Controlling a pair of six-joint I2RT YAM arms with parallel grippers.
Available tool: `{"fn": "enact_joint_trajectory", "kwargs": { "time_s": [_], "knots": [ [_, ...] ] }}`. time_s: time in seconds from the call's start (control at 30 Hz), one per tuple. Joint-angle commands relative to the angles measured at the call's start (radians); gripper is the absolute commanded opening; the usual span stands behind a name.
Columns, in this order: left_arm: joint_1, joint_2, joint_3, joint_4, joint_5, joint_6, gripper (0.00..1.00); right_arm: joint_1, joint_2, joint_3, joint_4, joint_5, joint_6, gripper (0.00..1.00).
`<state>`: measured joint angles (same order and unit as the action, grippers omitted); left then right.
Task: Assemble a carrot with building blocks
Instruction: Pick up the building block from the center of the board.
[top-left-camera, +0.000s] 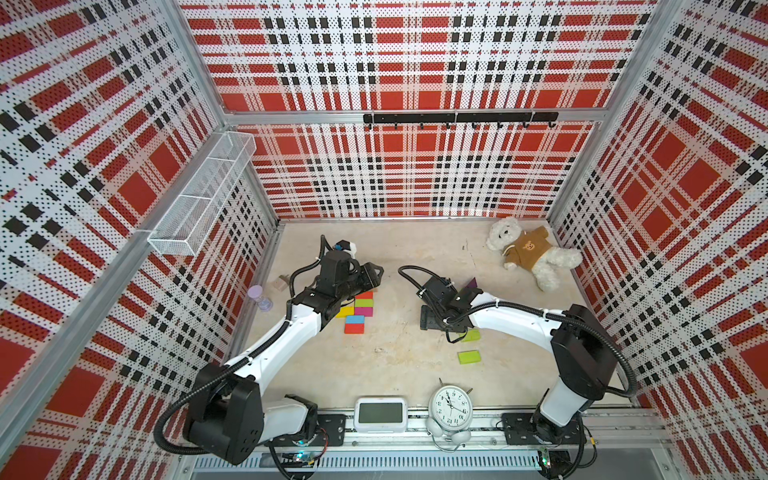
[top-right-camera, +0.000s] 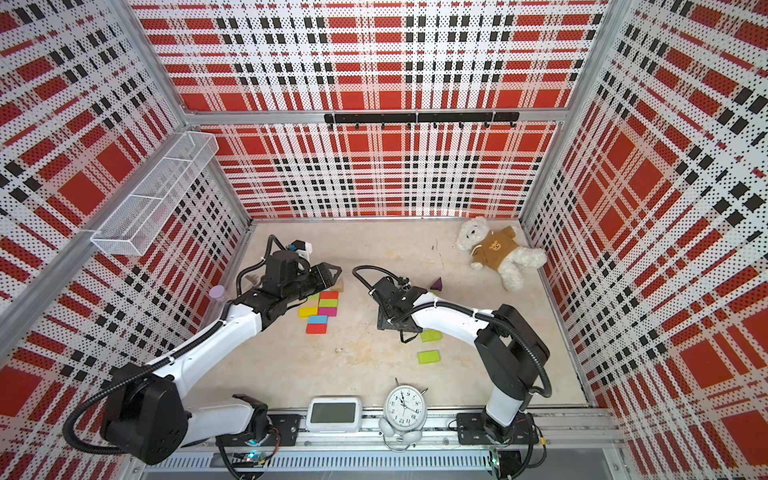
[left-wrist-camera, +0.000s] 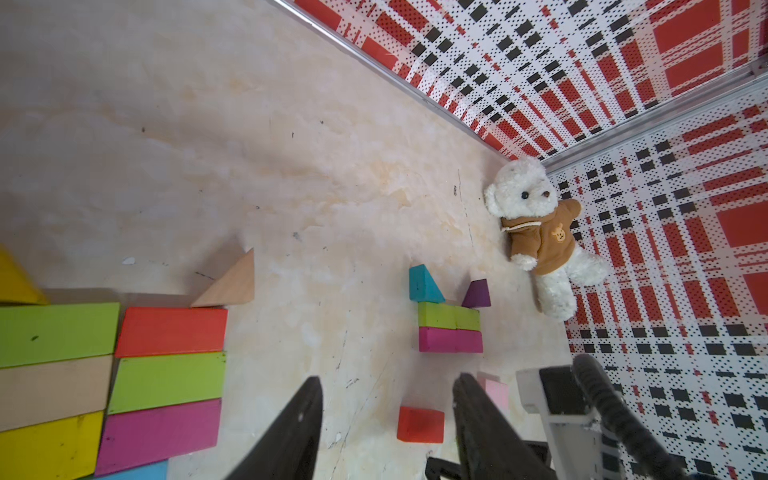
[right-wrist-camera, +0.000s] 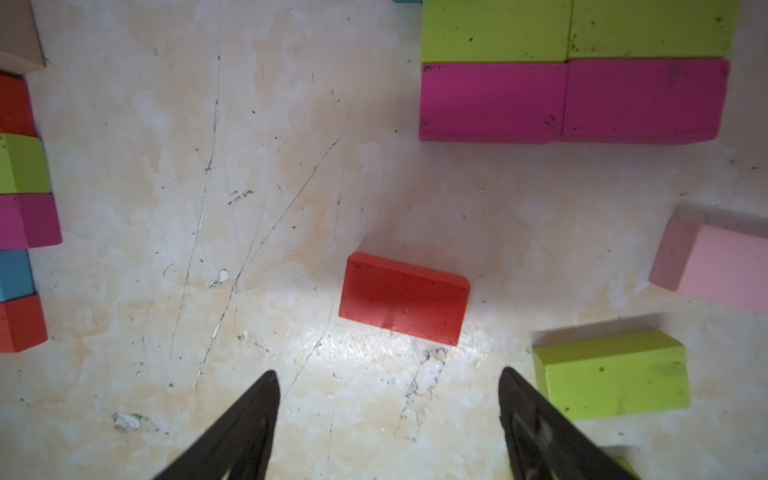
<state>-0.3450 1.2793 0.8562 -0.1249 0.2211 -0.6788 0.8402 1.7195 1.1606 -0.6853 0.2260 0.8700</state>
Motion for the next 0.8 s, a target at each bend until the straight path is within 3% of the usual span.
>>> {"fn": "enact_joint_trajectory", "kwargs": {
  "time_s": [0.0,0.6,0.77],
  "knots": [
    [0.021,-0.019,-0.016,-0.002,0.033,0.012,0.55,0.002,0.035,0.034,-0.014,0.042,0.058,0.85],
    [0.066,0.020,-0.026,0.024,0.090,0.018,0.55,0.002,0.153,0.053,0.013,0.027,0.090,0.69],
    [0.069,0.030,-0.026,0.025,0.098,0.017,0.55,0.000,0.170,0.070,0.010,0.038,0.079,0.69]
  ]
}}
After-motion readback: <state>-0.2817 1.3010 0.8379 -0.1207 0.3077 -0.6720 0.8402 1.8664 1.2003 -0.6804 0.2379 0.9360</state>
